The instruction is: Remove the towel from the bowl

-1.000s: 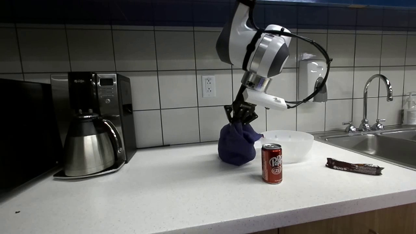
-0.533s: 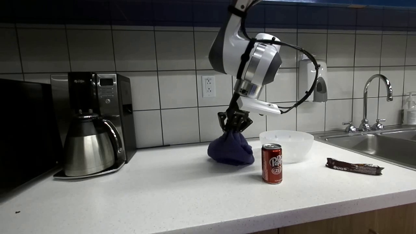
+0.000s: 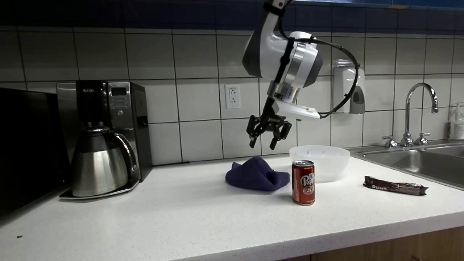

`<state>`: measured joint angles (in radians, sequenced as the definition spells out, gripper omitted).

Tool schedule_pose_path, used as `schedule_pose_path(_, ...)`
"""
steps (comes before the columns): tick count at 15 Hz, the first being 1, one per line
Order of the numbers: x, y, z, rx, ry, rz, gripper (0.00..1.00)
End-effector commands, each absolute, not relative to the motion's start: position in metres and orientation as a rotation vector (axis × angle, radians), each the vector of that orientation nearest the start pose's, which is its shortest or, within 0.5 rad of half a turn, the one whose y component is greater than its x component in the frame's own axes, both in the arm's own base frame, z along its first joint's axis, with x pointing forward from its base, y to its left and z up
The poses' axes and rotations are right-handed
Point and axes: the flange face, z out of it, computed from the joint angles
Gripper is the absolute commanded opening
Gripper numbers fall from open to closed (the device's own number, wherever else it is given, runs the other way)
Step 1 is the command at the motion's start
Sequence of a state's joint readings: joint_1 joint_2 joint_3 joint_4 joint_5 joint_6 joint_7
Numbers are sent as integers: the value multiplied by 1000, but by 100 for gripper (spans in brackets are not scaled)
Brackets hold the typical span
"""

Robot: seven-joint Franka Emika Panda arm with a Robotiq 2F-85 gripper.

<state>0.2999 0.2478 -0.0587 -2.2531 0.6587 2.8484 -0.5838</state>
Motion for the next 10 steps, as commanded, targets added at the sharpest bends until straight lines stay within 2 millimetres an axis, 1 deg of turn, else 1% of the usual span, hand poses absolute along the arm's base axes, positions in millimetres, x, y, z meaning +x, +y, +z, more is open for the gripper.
schedule_pose_path(1,531,80,327,-2839,-342,-505,100)
schedule_pose_path(5,503,64,355,-2875,-406,-468,100)
schedule_pose_path(10,466,37,370,-2916,-420,-402,100)
